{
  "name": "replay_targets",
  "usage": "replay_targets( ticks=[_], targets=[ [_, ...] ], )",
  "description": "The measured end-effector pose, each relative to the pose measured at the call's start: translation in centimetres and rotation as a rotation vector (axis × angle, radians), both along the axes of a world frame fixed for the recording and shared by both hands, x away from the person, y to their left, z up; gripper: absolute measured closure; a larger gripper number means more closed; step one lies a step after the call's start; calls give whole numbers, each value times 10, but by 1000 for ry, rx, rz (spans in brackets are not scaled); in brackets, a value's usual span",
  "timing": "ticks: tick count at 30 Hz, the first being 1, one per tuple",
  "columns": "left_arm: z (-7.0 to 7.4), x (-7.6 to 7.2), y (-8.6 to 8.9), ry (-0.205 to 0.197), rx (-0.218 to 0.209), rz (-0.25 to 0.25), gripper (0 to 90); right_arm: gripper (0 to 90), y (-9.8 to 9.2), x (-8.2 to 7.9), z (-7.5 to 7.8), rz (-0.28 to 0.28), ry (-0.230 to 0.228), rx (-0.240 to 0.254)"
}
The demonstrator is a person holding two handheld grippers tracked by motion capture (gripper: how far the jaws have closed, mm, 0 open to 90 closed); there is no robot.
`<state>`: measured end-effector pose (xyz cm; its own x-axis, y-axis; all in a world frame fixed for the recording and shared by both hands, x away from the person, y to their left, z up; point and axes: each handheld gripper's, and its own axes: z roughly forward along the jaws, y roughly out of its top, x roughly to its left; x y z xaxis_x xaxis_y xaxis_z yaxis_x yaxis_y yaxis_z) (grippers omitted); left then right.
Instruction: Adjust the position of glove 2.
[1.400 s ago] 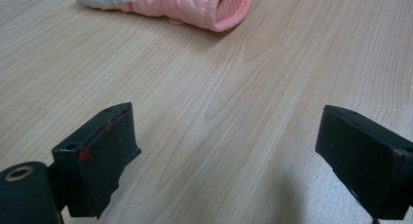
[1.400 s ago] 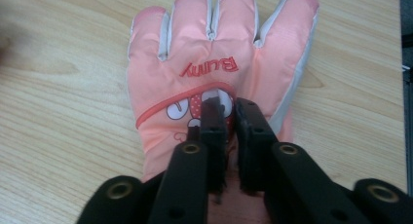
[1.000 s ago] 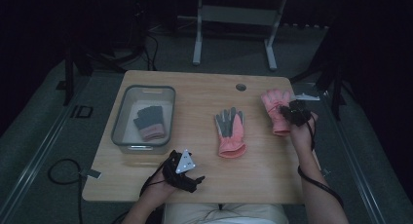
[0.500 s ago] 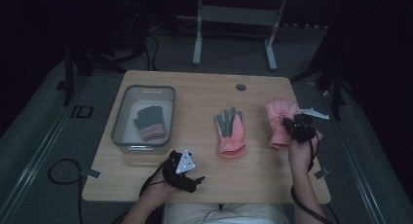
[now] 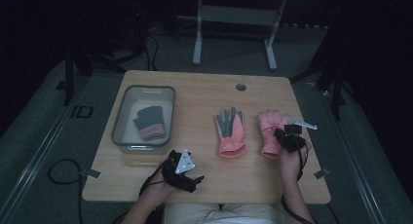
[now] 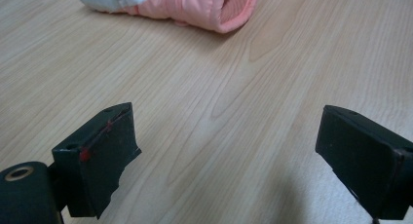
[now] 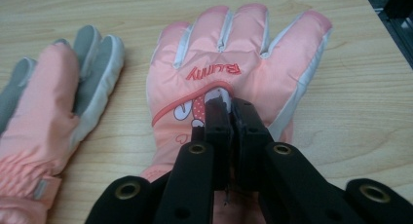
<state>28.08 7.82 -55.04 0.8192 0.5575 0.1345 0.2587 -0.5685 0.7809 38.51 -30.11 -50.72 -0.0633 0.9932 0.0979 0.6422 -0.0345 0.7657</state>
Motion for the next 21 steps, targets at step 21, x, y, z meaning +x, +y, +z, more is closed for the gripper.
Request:
replay_targets(
  ticks=[21],
  targets=[
    [-2,0,-2,8,8,-10,76,632,-16,6,-2,200,1,-33]
  ],
)
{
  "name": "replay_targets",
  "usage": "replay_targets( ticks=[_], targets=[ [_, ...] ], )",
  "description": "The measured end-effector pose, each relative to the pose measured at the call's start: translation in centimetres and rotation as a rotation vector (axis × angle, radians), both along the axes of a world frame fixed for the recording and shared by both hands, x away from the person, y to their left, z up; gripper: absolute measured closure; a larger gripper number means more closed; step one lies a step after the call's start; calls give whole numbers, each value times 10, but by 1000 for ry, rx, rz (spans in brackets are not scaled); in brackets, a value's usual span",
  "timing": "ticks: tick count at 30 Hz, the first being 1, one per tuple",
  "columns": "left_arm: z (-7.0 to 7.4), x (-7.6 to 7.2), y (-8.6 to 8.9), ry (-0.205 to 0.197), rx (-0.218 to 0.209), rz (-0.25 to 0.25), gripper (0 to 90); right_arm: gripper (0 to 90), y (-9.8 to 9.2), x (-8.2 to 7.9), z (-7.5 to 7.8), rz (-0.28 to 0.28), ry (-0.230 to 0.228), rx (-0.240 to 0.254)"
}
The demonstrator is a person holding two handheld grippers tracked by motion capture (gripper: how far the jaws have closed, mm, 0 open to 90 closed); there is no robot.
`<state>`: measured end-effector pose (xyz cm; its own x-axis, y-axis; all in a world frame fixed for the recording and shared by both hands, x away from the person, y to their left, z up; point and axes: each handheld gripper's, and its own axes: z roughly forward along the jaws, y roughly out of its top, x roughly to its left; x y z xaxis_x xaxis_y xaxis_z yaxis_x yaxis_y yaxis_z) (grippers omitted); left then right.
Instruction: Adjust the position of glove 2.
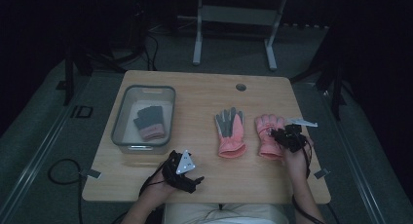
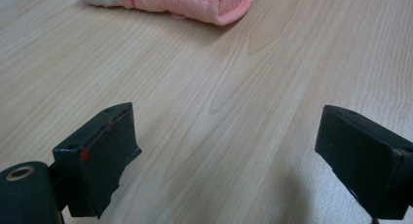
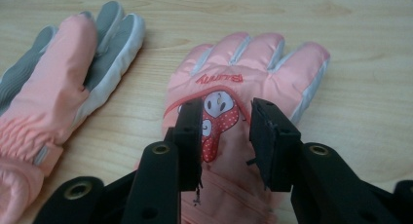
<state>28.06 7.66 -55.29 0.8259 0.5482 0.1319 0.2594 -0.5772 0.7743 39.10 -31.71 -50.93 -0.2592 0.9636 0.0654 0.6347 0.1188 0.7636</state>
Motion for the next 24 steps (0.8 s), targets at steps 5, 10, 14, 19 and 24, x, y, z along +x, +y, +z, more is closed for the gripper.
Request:
replay_targets(
  ticks=[5,10,14,19,24],
  targets=[
    [1,0,0,-3,5,-1,76,620,-7,1,6,68,-5,-24],
    [0,0,0,0,2,-4,86,552,-9,5,14,115,1,-31],
    [0,0,0,3,1,-5,86,582,-6,9,17,184,-23,-72],
    [1,0,2,4,-9,0,85,567,-5,20,10,235,7,-127],
    [0,1,1,14,17,24,71,542,-7,23,-2,259,46,-145]
  ],
)
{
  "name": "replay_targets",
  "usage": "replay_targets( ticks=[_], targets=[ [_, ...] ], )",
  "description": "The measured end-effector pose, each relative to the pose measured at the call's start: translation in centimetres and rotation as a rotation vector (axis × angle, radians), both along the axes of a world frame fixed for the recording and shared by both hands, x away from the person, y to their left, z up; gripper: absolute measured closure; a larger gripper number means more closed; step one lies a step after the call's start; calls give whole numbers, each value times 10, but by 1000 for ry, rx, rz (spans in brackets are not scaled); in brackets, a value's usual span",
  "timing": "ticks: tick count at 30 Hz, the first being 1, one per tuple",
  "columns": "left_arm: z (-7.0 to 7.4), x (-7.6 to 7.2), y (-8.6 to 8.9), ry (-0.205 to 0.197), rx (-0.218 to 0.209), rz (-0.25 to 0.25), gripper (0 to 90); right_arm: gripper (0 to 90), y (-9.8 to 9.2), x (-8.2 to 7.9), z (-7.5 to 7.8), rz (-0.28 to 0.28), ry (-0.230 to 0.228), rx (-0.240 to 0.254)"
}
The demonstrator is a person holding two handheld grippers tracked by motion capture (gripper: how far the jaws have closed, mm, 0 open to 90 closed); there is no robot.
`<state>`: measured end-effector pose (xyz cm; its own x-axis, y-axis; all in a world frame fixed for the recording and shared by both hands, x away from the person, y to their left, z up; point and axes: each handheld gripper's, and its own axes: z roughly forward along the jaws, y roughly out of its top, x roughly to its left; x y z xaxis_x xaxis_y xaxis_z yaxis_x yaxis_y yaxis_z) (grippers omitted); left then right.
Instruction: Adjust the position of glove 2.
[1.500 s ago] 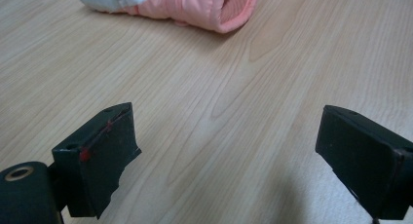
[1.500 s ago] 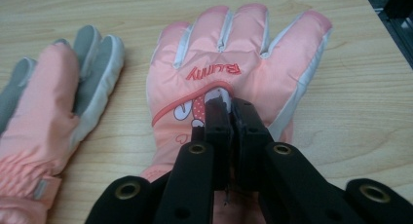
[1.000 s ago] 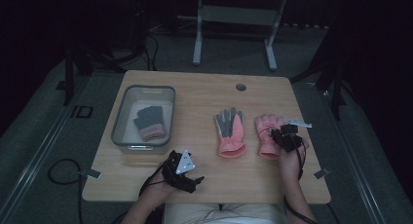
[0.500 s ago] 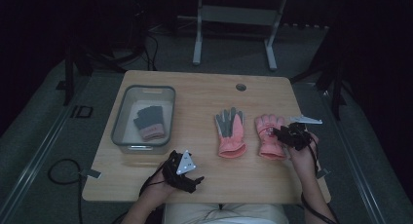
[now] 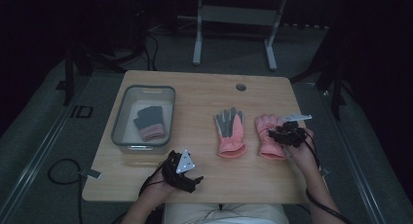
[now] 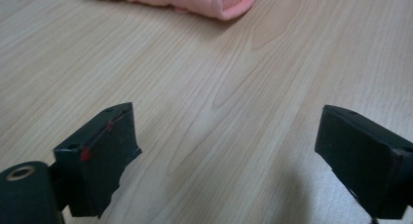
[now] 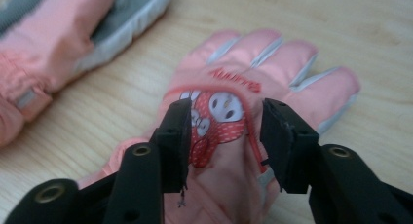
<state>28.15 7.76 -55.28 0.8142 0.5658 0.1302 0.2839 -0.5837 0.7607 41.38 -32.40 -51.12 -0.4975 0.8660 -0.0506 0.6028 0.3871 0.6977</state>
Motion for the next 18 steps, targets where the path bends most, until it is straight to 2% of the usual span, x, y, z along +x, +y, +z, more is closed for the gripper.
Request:
replay_targets(
  ticks=[4,11,13,17,18],
  targets=[
    [-1,1,-1,25,1,8,19,520,1,-1,-10,-3,9,-31],
    [-2,1,-1,30,-13,4,19,508,4,-2,-15,2,-3,-46],
    [-2,1,-1,31,-11,2,19,570,5,-1,-16,-5,6,-47],
    [-2,1,-2,32,-10,-3,19,781,8,-1,-16,-43,18,-38],
    [-2,1,-2,32,-10,-3,19,781,8,-1,-16,-43,18,-38]
  ],
)
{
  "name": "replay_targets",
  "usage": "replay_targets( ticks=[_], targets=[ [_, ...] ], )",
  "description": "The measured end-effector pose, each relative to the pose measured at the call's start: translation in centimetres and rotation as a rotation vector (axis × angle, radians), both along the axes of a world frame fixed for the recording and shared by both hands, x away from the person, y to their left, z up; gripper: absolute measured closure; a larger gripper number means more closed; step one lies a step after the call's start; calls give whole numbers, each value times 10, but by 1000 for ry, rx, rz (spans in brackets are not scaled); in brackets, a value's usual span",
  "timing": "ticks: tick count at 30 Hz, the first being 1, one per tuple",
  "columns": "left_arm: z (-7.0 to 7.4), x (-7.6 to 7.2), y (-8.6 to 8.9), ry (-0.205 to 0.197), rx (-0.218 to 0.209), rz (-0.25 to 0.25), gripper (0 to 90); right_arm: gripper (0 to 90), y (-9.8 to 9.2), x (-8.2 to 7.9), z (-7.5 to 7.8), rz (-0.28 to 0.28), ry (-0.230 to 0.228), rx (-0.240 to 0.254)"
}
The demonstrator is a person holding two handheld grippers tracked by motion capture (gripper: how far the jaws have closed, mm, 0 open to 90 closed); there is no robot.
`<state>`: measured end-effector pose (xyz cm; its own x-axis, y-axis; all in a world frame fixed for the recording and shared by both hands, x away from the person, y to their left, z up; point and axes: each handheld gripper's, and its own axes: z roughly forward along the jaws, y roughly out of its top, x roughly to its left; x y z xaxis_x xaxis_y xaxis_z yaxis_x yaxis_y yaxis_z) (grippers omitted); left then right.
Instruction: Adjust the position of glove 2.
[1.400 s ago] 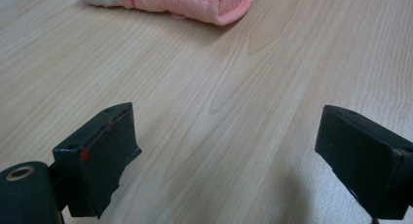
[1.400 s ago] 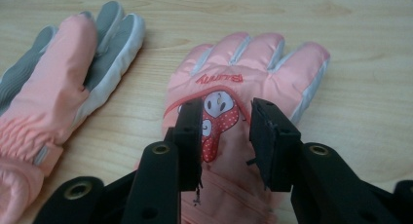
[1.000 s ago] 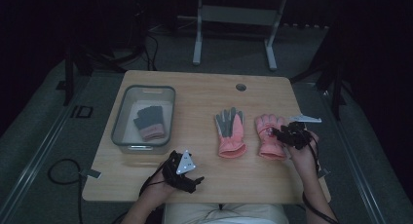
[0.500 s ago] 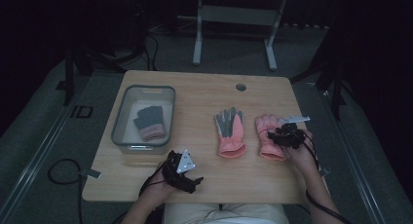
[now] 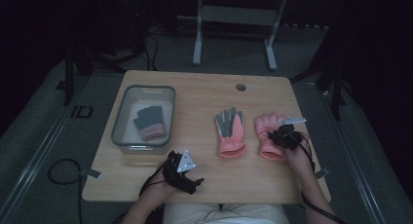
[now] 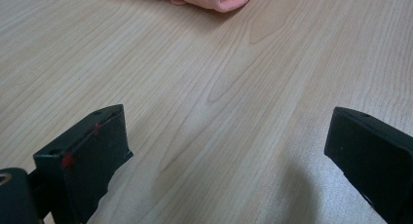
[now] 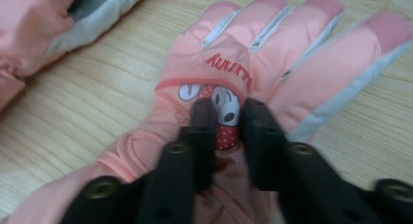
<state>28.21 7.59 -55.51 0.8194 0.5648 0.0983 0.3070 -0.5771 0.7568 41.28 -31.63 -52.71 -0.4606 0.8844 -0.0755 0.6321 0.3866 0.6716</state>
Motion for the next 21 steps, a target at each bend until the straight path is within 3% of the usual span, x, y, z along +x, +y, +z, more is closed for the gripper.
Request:
replay_targets(
  ticks=[3,10,14,18,21],
  targets=[
    [0,1,0,3,3,-4,19,851,-2,0,9,-31,5,55],
    [0,0,0,-3,-1,-2,19,858,5,-4,49,-52,-76,97],
    [0,0,0,-4,-2,-1,20,858,21,-6,75,-15,-117,115],
    [0,1,1,-16,-1,1,20,858,42,-7,88,16,-127,127],
    [0,1,1,-18,-9,3,20,857,59,-9,92,41,-135,169]
  ],
)
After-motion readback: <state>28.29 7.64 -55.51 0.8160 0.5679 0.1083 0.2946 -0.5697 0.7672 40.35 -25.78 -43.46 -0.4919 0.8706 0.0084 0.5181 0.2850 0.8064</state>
